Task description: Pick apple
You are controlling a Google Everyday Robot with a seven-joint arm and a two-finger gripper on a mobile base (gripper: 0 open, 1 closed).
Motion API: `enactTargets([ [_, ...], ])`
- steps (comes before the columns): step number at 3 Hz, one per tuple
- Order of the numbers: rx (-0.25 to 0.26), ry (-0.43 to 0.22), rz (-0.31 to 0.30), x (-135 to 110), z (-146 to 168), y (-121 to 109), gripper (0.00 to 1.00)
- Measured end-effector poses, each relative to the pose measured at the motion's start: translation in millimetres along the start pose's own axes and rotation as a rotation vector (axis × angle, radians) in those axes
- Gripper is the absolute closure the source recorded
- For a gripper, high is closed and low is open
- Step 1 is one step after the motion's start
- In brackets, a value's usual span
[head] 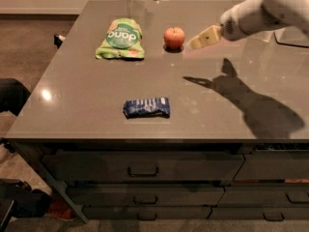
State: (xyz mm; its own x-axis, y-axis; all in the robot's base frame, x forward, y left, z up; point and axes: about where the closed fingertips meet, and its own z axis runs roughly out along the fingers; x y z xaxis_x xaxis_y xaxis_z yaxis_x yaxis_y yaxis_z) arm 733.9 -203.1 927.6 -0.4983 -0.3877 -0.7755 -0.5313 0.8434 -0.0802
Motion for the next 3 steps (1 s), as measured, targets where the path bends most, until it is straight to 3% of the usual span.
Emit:
enactTargets([
  [3,-0.055,0.000,-0.020,-44.3,102.7,33.5,0.00],
])
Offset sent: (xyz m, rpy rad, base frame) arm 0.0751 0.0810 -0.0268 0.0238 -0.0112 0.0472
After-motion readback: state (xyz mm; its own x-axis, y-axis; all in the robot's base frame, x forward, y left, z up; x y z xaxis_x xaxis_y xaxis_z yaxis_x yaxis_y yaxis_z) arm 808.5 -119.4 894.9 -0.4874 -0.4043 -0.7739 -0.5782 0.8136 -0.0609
